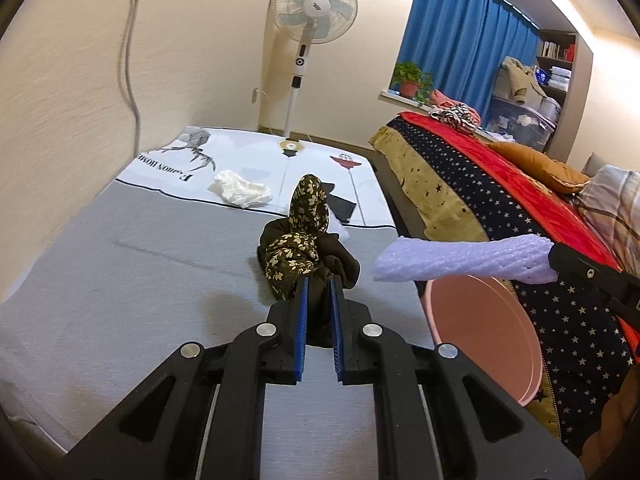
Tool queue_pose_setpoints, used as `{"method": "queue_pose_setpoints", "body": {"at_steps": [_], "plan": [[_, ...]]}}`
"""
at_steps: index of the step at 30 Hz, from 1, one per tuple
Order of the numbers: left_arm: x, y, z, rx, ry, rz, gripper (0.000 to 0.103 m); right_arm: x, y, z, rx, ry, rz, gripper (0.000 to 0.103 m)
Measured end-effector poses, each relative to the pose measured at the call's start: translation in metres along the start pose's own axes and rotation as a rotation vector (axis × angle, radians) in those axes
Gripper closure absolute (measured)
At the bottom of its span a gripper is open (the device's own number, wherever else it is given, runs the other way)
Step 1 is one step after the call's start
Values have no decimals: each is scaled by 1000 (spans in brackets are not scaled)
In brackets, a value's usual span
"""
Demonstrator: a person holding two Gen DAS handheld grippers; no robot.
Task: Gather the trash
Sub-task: 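Carry the brown cloth and lavender mesh over the wastebasket with both tools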
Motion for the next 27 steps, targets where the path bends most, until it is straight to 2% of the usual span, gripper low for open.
{"method": "queue_pose_setpoints", "body": {"at_steps": [12,27], "plan": [[-3,-33,0,-39,-10,64,93,15,-38,-18,-31,-61,101,100],[-10,-69,2,-90,-15,131,93,23,-88,-24,-72,-86,252,100]]}}
Point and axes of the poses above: each gripper's, at about its wrist camera, not at the fingertips, and x roughly against the way its jaws point, y to its left, z to its underside, the point moved 10 cm from there along -x, roughly the way its jaws point, and after that the axes turned 12 degrees about -y, right-handed, at the moved point
